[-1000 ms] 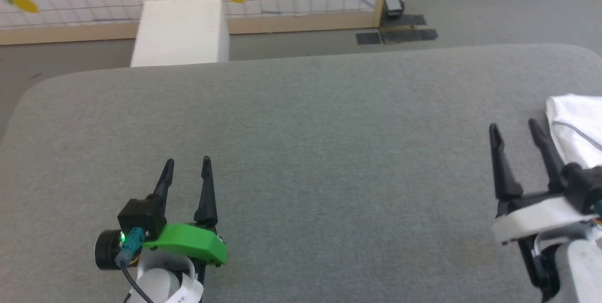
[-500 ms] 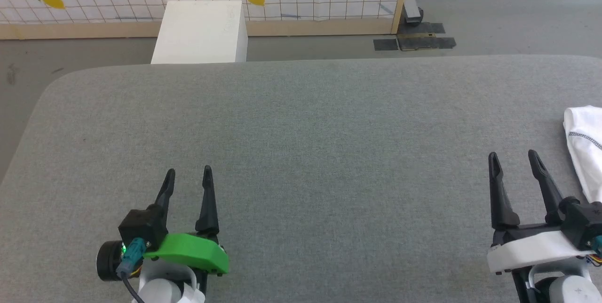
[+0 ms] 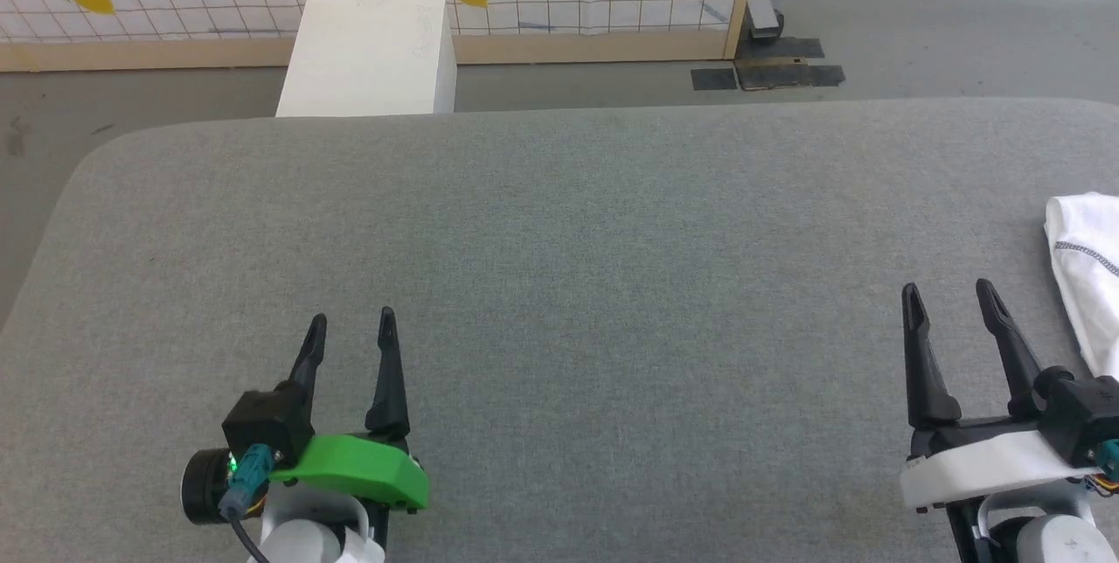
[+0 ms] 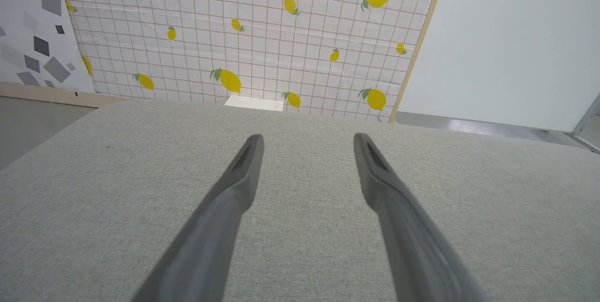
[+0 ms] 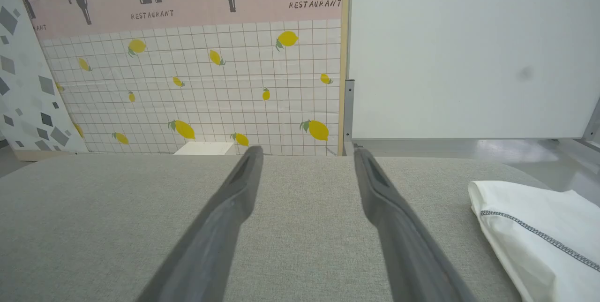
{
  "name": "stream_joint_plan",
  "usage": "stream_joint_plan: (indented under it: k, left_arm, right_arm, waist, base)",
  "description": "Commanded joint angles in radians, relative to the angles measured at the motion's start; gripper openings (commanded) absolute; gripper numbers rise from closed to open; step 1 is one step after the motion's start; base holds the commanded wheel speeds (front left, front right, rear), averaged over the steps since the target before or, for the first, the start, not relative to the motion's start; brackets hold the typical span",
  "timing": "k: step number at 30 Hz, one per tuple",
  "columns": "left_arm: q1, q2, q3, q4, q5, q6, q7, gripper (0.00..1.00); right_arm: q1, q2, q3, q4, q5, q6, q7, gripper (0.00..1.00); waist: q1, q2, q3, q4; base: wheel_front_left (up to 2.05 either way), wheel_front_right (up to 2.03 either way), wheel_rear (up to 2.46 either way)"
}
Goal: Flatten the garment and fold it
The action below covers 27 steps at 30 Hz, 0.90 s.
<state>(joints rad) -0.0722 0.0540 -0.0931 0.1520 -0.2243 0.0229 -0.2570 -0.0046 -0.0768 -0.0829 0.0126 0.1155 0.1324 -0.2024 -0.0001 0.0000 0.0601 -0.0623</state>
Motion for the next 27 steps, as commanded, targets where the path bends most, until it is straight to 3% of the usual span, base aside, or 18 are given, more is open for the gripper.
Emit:
stream_joint_plan:
  k: [1,6,7,27]
  left_arm:
    - [0.013,-0.004,-0.002,-0.004,-0.008,0.005,-0.005,1.0]
    - [0.013,-0.004,-0.004,-0.002,-0.016,0.009,-0.005,1.0]
    - [0.0,0.0,-0.004,0.0,-0.01,0.005,0.0,0.0]
    - [0.005,0.0,0.003,-0.011,0.007,0.003,0.02,0.0]
  right_arm:
    - [0.011,0.005,0.002,-0.007,-0.007,-0.002,0.003,1.0]
    - [0.014,0.007,0.002,-0.007,-0.007,-0.002,0.007,1.0]
    - [0.001,0.002,0.0,-0.002,-0.001,0.0,0.004,0.0]
    - [0.001,0.003,0.006,-0.001,-0.009,0.0,0.019,0.0]
  waist:
    - [0.0001,0.0,0.0,-0.001]
    - [0.0001,0.0,0.001,-0.003]
    - [0.0001,0.0,0.001,-0.003]
    - [0.0001,0.0,-0.004,0.002]
  base:
    - [0.0,0.0,0.0]
    - [0.0,0.0,0.0]
    - [0.0,0.0,0.0]
    - [0.0,0.0,0.0]
